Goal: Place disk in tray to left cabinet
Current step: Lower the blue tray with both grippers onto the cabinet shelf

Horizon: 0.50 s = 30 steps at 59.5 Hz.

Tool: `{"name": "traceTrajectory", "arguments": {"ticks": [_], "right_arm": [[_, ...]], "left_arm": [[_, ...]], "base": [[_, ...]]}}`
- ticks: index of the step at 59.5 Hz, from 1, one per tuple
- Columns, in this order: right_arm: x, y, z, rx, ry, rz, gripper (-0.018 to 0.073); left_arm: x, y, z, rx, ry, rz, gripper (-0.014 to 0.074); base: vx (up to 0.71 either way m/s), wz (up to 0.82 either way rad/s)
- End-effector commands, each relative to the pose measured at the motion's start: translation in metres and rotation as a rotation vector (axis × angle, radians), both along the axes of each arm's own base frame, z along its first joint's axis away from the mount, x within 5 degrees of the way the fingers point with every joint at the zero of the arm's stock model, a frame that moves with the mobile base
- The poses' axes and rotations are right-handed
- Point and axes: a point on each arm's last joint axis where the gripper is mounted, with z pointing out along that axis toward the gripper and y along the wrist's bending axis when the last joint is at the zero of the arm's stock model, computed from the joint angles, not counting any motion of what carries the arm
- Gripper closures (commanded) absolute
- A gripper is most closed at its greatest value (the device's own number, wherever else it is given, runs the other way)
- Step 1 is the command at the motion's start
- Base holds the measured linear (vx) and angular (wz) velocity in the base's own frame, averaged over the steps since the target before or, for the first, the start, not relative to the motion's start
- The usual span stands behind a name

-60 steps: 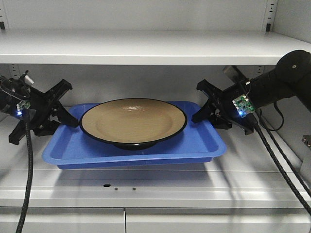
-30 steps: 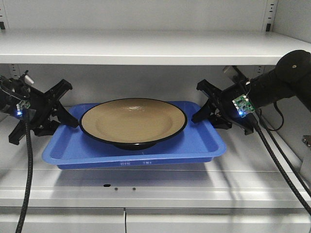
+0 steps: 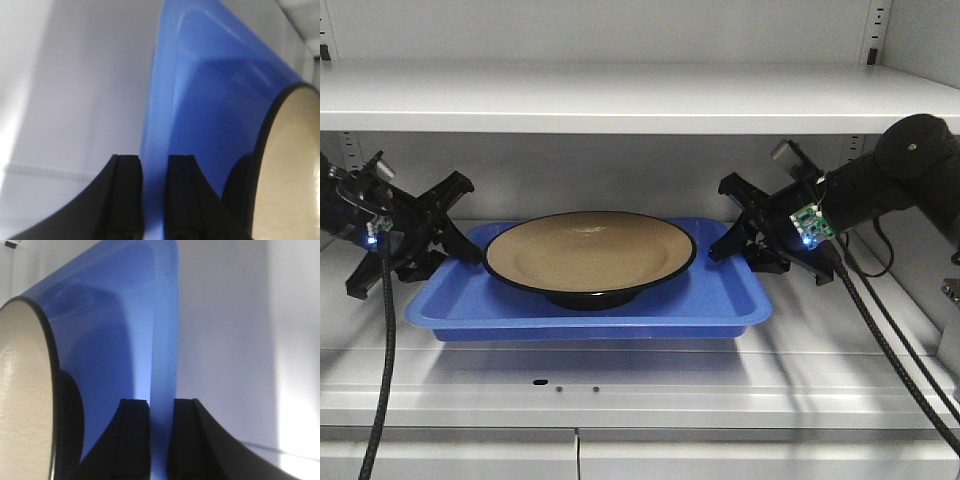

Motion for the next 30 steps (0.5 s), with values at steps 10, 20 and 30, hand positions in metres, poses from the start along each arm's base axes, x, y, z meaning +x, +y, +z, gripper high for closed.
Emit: {"name": "traceTrajectory", "arguments": {"ticks": [10,20,30], "right_arm": [[-0.002,0.022,0.029,0.206,-0.095,0.006,0.0561],[0.014,0.022,0.010,0.212,-0.093,-0.041,0.0559],[0.024,0.022,-0.008,0.203,-0.075,-0.062,0.0549]], "left_arm": [[0.010,-0.017,0.024,-0.170,-0.162,0.066,0.0596],[0.027,-0.017,0.003,-0.152,-0.169,0.078,0.0595],[0.036,-0.017,-0.013,-0.125,-0.163,0.052,0.0586]], "base": [[0.00,0.00],[0.00,0.00],[0.00,0.00]]}}
